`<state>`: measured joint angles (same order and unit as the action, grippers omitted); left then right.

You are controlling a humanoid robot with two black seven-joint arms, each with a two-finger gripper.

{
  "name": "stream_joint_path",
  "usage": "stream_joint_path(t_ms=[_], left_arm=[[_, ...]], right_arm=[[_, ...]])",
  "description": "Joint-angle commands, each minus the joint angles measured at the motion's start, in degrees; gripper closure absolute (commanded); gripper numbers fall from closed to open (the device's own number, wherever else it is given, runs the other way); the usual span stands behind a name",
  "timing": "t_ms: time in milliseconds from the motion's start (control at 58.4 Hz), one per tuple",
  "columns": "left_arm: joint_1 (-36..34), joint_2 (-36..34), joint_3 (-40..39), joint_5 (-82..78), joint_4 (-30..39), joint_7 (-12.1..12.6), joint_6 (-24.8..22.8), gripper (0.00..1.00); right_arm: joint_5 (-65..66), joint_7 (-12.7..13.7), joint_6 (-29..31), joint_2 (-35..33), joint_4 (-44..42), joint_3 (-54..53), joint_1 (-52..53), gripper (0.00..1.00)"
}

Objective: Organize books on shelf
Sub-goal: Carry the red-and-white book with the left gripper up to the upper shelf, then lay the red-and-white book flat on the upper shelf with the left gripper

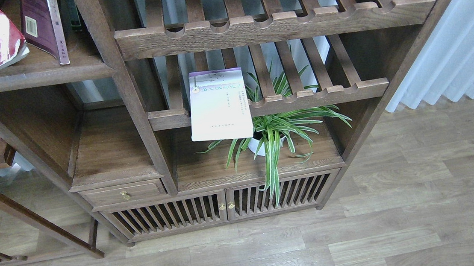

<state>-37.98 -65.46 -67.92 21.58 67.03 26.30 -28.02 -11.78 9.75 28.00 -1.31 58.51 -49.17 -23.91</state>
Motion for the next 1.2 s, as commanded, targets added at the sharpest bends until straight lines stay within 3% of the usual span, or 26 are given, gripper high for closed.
stream_joint_path(t_ms=[0,240,428,788,1182], left_arm=[[-12.0,0.0,8.4,-3.6,-4.9,0.2,0.0,0.88],[-32.3,0.9,25.1,-8.1,-11.5,0.5,0.0,0.87],[-41.4,6.7,33.6,-8.5,-16.7,1.3,0.0,0.87],[-46.1,19.2,36.6,-11.3,-28.5,1.7,0.0,0.87],[-48.4,28.3,35.8,-18.2,-35.4,1.7,0.0,0.85]], right_arm=[[0.0,0.0,0.0,0.0,0.1,-0.3,0.0,0.10],[0.1,0.0,0.0,0.0,0.3,-0.5,0.0,0.10],[0.1,0.0,0.0,0.0,0.4,-0.5,0.0,0.10],[0.1,0.0,0.0,0.0,0.5,-0.6,0.0,0.10],[0.1,0.0,0.0,0.0,0.4,-0.6,0.0,0.10]])
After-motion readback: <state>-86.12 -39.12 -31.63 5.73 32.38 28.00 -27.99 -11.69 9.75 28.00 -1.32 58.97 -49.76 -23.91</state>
